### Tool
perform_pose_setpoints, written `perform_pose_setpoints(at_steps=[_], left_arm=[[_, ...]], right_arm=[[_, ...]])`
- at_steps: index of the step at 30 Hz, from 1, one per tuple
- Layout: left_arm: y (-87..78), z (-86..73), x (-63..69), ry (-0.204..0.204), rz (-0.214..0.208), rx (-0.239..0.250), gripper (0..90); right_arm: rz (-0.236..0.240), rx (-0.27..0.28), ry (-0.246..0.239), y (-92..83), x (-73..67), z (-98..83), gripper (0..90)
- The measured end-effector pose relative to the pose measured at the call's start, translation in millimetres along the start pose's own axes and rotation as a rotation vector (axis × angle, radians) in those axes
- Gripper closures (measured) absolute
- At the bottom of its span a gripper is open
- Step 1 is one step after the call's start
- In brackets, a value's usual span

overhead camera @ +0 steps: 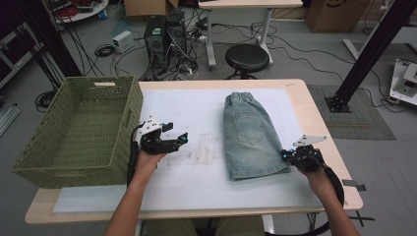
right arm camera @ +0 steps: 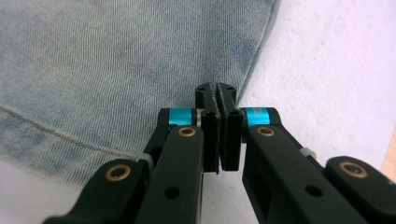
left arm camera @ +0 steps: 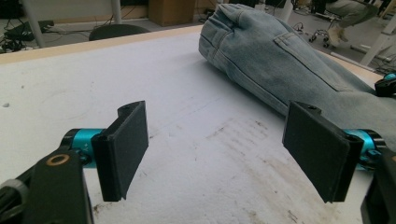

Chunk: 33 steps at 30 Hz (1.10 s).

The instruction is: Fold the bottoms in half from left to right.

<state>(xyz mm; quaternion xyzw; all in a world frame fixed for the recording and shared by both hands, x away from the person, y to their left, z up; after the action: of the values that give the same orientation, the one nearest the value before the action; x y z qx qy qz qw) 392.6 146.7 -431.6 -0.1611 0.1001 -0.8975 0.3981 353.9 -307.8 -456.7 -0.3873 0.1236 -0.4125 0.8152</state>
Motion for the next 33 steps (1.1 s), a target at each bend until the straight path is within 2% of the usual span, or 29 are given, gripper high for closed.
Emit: perform_pose_setpoints(at_steps=[3,6,9,10,12,14,17,19,21,22,23,26,29,33], left_arm=[[-0.7,-0.4,-0.6,0.002,0.002,-0.001,22.6],[-0.9,-0.6,-0.4,0.004,0.002,0.000,22.6],[-1.5,-0.8,-0.9,0.011,0.008,0.000,22.8],[-1.5,-0.8,-0.9,0.011,0.008,0.000,22.8],[-2.0,-1.9,-1.4,0.012,0.011,-0.002,22.8],[-2.2,-2.3,-1.5,0.013,0.012,-0.003,22.8],[-3.3,-3.3,-1.1,0.018,0.008,-0.005,22.8],[-3.2,-3.6,-0.6,0.017,0.006,-0.005,22.8],[-3.2,-4.0,0.8,0.012,-0.003,-0.009,22.8],[-3.2,-4.0,0.8,0.012,-0.003,-0.009,22.8],[-3.6,-3.9,1.6,0.011,-0.006,-0.006,22.8],[-4.5,-3.5,1.7,0.012,-0.012,-0.001,22.8],[-5.2,-3.0,2.3,0.018,-0.020,-0.003,22.8],[-5.6,-3.9,3.6,0.028,-0.034,-0.007,22.8]], right_arm=[[0.010,0.024,0.004,-2.6,0.1,2.8,84.0],[0.018,0.059,0.016,-6.2,1.6,10.5,73.5],[0.015,0.107,0.026,-7.1,2.2,22.6,57.6],[0.015,0.107,0.026,-7.1,2.2,22.6,57.6],[0.024,0.156,0.039,-4.1,2.0,38.1,45.4],[0.043,0.193,0.049,-0.3,1.8,49.9,41.1],[0.035,0.218,0.056,8.2,1.2,69.9,30.8],[0.029,0.227,0.055,11.4,1.4,76.7,30.3],[0.030,0.236,0.045,22.5,0.9,97.2,26.7],[0.030,0.236,0.045,22.5,0.9,97.2,26.7],[0.042,0.254,0.039,29.9,-0.4,109.4,26.6],[0.065,0.277,0.030,41.9,-2.3,124.3,26.5],[0.080,0.271,0.014,53.1,-3.4,136.7,25.1],[0.117,0.270,0.016,64.2,-2.8,150.5,24.7]])
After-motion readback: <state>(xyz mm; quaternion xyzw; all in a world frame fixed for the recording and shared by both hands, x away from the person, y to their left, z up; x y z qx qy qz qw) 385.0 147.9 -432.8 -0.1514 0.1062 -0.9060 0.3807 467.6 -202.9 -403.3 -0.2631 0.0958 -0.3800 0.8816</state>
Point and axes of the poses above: each handheld gripper's, and its own axes: y roughly forward along the jaws, z roughly out of its top, x roughly to its right, the point moved 3 cm from there along y, roughly forward along the jaws, and after that the axes turned 4 degrees about -y, right-handed, at the moved point
